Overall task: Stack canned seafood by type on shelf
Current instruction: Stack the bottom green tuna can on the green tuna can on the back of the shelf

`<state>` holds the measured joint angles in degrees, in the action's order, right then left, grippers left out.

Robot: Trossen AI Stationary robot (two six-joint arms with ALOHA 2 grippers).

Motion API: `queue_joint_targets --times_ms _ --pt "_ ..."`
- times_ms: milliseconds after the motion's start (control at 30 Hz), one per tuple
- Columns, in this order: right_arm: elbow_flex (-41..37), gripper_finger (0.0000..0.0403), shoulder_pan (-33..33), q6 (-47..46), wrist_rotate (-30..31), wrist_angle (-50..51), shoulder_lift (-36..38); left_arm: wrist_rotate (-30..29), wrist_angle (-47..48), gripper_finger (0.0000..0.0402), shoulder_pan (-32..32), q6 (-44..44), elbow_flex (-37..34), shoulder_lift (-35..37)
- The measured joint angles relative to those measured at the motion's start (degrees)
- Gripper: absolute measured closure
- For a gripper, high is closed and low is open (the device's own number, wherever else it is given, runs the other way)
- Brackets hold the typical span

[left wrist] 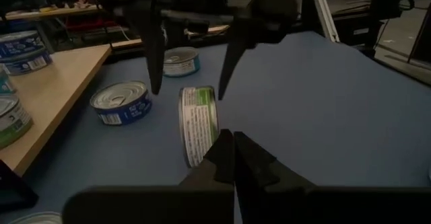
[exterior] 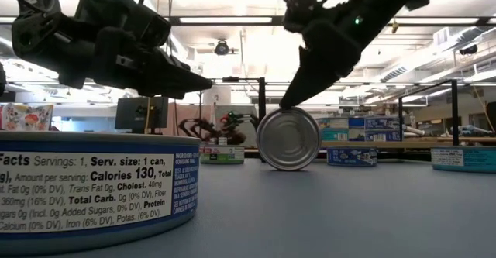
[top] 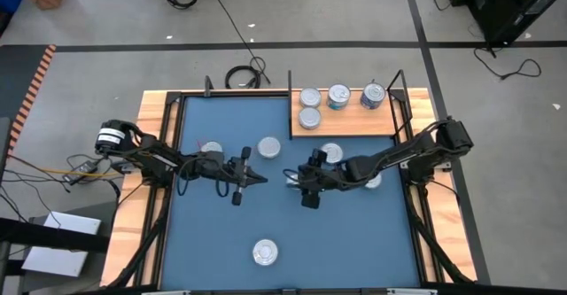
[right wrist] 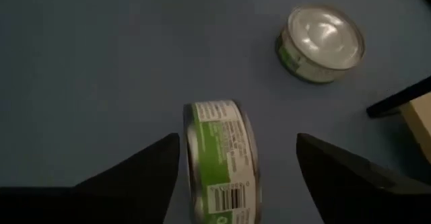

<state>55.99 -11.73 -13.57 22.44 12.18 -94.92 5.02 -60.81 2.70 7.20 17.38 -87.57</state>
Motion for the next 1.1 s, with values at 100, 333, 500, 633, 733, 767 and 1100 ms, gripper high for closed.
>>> queue_joint_targets --times_ms 100,333,500,633,733,767,1100 --pt "0.0 0.0100 0.3 1.9 -0.1 -0.8 -1.1 0.0 0.1 0.0401 0.0 -0.2 0.0 0.0" --pt "-0.1 0.0128 1.4 2.4 -0.3 -0.6 -2.6 0.0 -0.2 0.0401 0.0 -0.2 0.0 0.0" --pt "-0.1 0.0174 2.0 3.1 -3.0 -0.8 -2.6 0.0 -0.1 0.0401 0.0 -0.3 0.0 0.0" --pt "-0.1 0.0226 2.2 3.3 -3.1 -0.6 -2.6 0.0 -0.1 0.0401 0.0 -0.4 0.0 0.0" --pt "-0.1 0.0259 2.2 4.4 -3.1 -0.7 -2.6 0.0 0.0 0.0401 0.0 -0.4 0.0 0.0" --pt "-0.1 0.0260 2.2 4.8 -3.1 -0.7 -2.6 0.0 0.0 0.0401 0.0 -0.4 0.0 0.0" --pt "8.9 0.0260 1.8 10.3 1.6 12.1 -2.7 0.0 0.8 0.0401 0.0 -0.4 0.0 0.0"
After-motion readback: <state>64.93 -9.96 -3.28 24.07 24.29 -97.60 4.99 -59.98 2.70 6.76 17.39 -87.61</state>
